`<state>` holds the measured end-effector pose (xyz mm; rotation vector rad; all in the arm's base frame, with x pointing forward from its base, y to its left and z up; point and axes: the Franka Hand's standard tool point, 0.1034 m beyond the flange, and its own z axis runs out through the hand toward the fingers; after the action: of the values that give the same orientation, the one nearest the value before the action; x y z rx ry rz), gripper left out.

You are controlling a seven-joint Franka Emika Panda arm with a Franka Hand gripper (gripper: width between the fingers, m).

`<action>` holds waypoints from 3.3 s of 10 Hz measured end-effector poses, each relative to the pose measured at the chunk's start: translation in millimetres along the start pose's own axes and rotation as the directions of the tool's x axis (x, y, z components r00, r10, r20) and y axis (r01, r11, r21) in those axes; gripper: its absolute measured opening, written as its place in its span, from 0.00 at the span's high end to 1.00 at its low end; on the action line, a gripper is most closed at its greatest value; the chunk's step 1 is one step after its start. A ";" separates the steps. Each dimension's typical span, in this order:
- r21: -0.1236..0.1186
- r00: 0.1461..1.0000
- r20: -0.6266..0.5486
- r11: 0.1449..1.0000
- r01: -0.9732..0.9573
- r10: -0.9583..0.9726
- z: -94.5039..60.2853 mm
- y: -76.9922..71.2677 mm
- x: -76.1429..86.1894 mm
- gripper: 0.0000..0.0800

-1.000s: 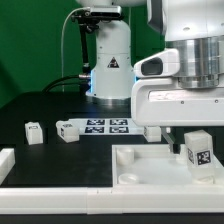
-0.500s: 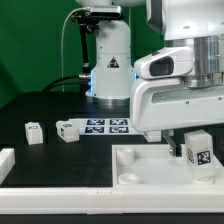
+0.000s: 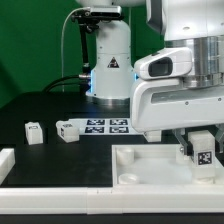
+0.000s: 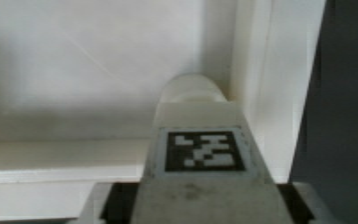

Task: Assemble one leg

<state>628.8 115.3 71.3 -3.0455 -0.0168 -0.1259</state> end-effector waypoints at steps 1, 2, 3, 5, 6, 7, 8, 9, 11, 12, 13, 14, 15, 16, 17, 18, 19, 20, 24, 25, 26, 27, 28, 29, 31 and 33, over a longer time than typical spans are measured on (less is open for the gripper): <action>-0.005 0.986 -0.002 0.986 -0.166 0.166 0.2 0.1 -0.3 0.64; -0.012 0.936 -0.006 0.936 -0.351 0.351 0.6 0.4 -0.7 0.64; -0.019 0.883 -0.012 0.883 -0.469 0.469 0.8 0.7 -0.9 0.64; -0.021 0.745 -0.023 0.744 -0.668 0.667 1.4 0.4 -1.1 0.64; -0.022 0.635 -0.030 0.634 -0.773 0.772 1.7 -0.2 -1.6 0.64; -0.022 0.515 -0.034 0.514 -0.857 0.857 2.0 -2.1 -2.6 0.64; -0.022 0.424 -0.036 0.424 -0.905 0.905 2.2 -4.0 -3.5 0.64; -0.015 0.307 -0.024 0.306 -0.952 0.951 2.1 -3.4 -3.5 0.64; -0.011 0.224 -0.013 0.223 -0.975 0.975 2.7 -3.5 -3.8 0.64; -0.011 0.250 -0.012 0.250 -0.968 0.968 2.8 -3.5 -3.9 0.53; -0.010 0.296 -0.013 0.296 -0.955 0.955 3.0 -3.6 -3.7 0.53; 0.008 0.330 -0.019 0.330 -0.944 0.944 3.3 -4.8 -2.4 0.28; 0.017 0.428 -0.026 0.429 -0.903 0.903 2.2 -6.0 -2.2 0.28; 0.019 0.572 -0.029 0.573 -0.819 0.819 0.0 -6.9 -1.7 0.20; 0.017 0.671 -0.035 0.672 -0.741 0.741 -0.1 -6.7 -1.1 0.20; 0.011 0.770 -0.036 0.771 -0.637 0.637 -0.2 -6.9 -1.0 0.19; 0.006 0.838 -0.037 0.839 -0.545 0.545 -0.9 -7.2 -0.4 0.19; 0.000 0.879 -0.039 0.880 -0.475 0.475 -2.0 -7.5 0.1 0.19; -0.032 0.994 -0.049 0.995 -0.095 0.093 -8.5 -6.9 3.4 0.19; -0.043 0.999 -0.045 0.999 0.017 -0.019 -8.7 -4.9 3.8 0.19; -0.050 0.995 -0.043 0.994 0.092 -0.094 -8.7 -3.3 4.3 0.19; -0.049 0.996 -0.044 0.996 0.074 -0.076 -8.3 -3.4 4.2 0.33; -0.049 0.996 -0.044 0.996 0.074 -0.076 -8.2 -3.2 4.1 0.33; -0.049 0.996 -0.043 0.996 0.074 -0.076 -8.1 -3.2 4.1 0.58; -0.049 0.996 -0.043 0.996 0.074 -0.076 -7.9 -3.0 4.0 0.64; -0.047 0.998 -0.047 0.998 0.033 -0.036 -7.7 -3.8 4.0 0.64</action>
Offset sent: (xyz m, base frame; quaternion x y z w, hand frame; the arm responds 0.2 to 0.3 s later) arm -0.0004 -0.0022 -0.0094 -0.0346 0.0100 0.2559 0.9660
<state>632.1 118.4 79.6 -3.0880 -0.0641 -0.2041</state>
